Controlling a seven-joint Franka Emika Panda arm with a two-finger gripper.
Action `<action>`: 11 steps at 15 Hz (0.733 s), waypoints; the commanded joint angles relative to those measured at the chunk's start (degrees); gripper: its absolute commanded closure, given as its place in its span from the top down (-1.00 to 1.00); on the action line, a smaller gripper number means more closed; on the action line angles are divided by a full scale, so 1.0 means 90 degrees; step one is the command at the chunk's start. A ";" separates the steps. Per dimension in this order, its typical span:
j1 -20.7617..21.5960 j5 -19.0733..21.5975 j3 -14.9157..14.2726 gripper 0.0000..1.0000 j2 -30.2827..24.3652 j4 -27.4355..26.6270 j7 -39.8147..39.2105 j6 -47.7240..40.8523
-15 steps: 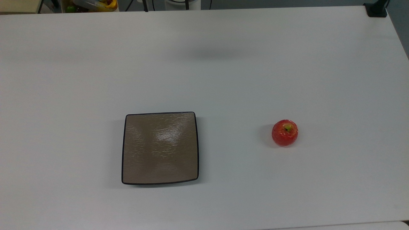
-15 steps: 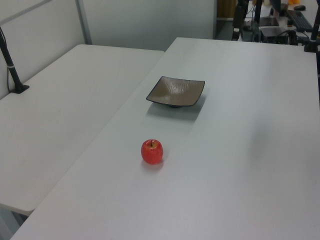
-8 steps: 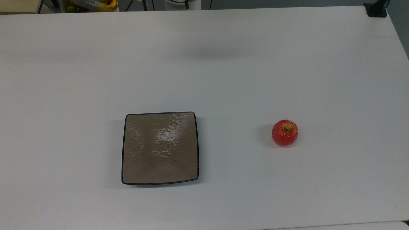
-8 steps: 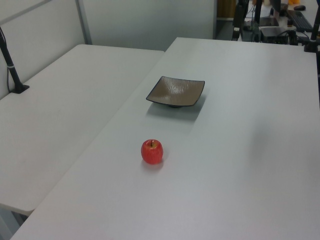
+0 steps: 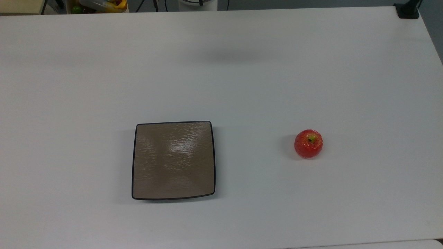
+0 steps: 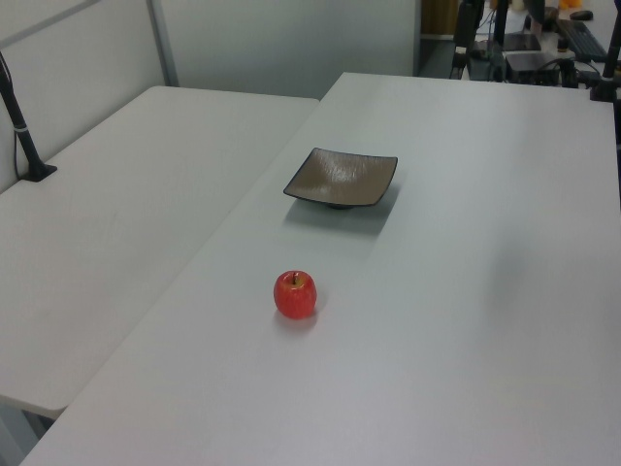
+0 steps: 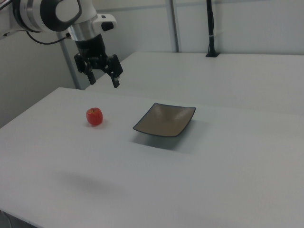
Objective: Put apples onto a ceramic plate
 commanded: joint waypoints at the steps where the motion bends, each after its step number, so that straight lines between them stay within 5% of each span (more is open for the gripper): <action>1: -0.0041 0.0334 0.0021 1.00 -0.0013 -0.0020 -0.0526 0.0053; 8: 0.0437 0.1047 0.0138 1.00 0.0436 0.0507 -0.0255 0.1367; 11: 0.0525 0.0962 0.0693 1.00 0.0885 0.0537 0.0020 0.2434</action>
